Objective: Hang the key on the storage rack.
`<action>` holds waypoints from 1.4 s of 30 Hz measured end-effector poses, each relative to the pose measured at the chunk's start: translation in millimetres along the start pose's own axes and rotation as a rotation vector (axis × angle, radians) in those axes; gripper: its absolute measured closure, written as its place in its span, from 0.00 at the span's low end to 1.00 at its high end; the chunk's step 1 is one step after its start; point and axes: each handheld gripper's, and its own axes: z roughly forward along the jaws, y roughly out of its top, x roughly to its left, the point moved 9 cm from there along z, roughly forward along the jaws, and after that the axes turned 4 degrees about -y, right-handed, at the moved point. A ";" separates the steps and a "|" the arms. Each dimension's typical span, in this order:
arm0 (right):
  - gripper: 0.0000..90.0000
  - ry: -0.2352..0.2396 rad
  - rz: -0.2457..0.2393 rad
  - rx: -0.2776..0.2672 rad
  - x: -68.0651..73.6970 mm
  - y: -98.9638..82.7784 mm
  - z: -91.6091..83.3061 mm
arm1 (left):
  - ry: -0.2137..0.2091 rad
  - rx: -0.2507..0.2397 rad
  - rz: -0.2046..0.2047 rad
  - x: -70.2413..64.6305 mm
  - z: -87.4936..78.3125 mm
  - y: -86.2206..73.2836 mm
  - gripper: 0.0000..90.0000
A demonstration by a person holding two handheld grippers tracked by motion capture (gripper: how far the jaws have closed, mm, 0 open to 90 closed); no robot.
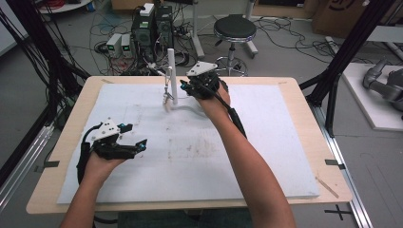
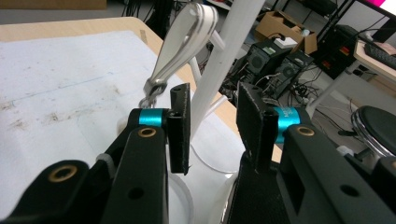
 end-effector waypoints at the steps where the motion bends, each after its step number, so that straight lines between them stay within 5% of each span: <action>1: 0.74 0.002 0.008 0.004 0.3 -0.7 -0.9 | -0.001 0.002 0.000 -0.1 -0.1 -0.1 0.19; 9: 0.63 -0.007 0.041 -0.024 -5.7 -2.0 -11.9 | 0.002 0.009 0.001 1.7 0.3 -2.1 0.19; 17: 0.48 -0.014 0.082 -0.069 -18.4 -9.4 -42.7 | 0.008 0.008 0.011 1.9 -1.5 -1.1 0.19; 26: 0.39 -0.042 0.116 -0.078 -36.9 -39.8 -92.9 | 0.011 0.005 0.009 1.7 -2.5 -0.7 0.19; 42: 0.35 -0.072 0.198 -0.093 -51.2 -91.6 -127.0 | 0.018 0.004 0.016 2.8 -2.3 -0.9 0.19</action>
